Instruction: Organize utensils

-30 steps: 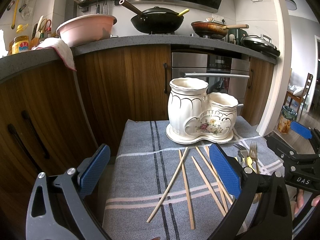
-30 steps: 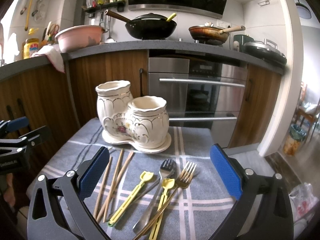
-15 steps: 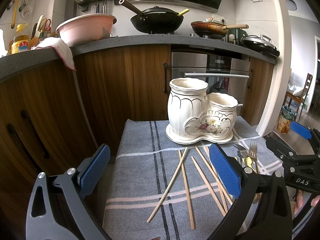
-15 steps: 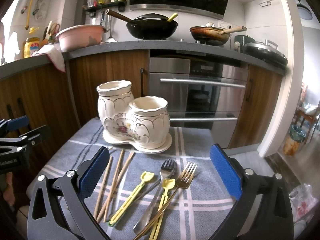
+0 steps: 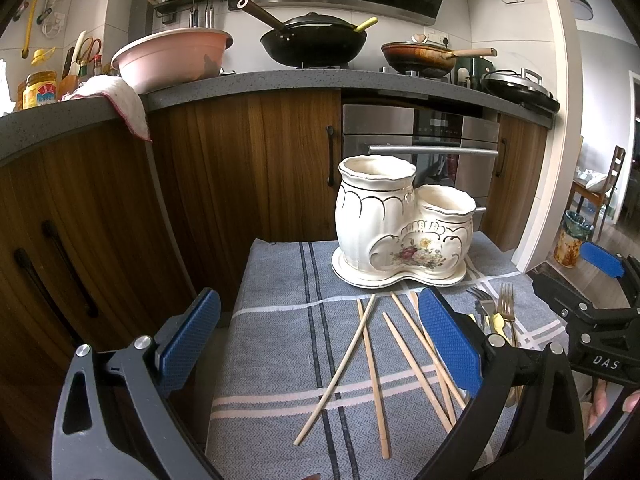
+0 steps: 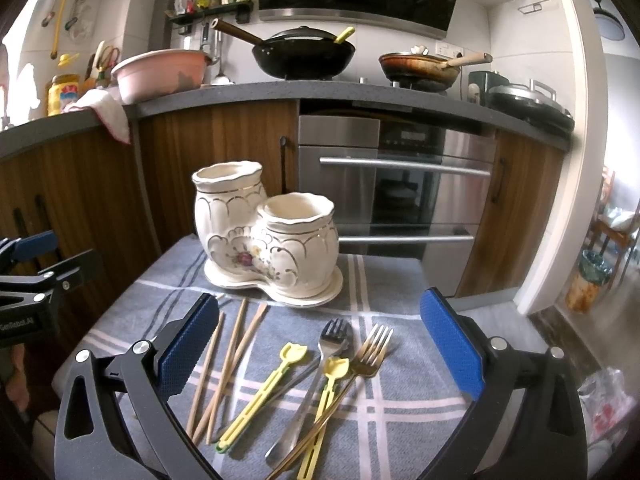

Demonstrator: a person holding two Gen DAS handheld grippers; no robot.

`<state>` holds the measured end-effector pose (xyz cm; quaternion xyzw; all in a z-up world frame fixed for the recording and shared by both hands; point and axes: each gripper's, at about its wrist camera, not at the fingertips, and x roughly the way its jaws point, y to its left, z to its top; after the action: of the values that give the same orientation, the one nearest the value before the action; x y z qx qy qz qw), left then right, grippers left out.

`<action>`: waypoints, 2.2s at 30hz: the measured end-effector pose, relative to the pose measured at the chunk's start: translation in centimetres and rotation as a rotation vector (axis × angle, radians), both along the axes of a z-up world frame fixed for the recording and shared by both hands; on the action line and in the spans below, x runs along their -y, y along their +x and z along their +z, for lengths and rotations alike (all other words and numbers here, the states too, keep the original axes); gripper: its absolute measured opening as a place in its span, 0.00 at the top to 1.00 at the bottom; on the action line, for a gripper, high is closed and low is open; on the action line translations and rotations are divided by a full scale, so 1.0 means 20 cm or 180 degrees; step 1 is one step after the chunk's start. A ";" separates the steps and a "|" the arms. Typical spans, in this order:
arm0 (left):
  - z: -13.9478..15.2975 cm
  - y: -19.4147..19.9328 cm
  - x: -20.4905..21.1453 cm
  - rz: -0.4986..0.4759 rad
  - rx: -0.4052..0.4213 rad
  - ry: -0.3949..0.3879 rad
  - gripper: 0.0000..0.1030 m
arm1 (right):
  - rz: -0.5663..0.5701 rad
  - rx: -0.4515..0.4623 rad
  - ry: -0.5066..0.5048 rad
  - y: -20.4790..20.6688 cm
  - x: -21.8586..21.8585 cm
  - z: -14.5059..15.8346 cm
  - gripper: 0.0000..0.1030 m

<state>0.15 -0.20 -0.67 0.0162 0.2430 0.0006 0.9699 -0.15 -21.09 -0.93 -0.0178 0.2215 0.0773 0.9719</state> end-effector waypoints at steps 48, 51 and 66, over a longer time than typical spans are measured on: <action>-0.39 0.32 -0.03 -0.0853 -0.1263 0.0257 0.39 | 0.0070 -0.1570 0.0112 0.27 0.20 -0.33 0.60; -0.40 0.33 -0.01 -0.0905 -0.1320 0.0286 0.44 | 0.0081 -0.1639 0.0138 0.29 0.18 -0.34 0.66; -0.49 0.43 0.04 -0.1001 -0.1511 0.0245 0.69 | -0.0094 -0.2020 0.0469 0.42 0.15 -0.40 0.83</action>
<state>8.81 -1.09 -10.44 0.0901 0.4576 -0.1445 0.8727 8.23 -24.03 -8.89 0.0808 0.5074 0.0807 0.8541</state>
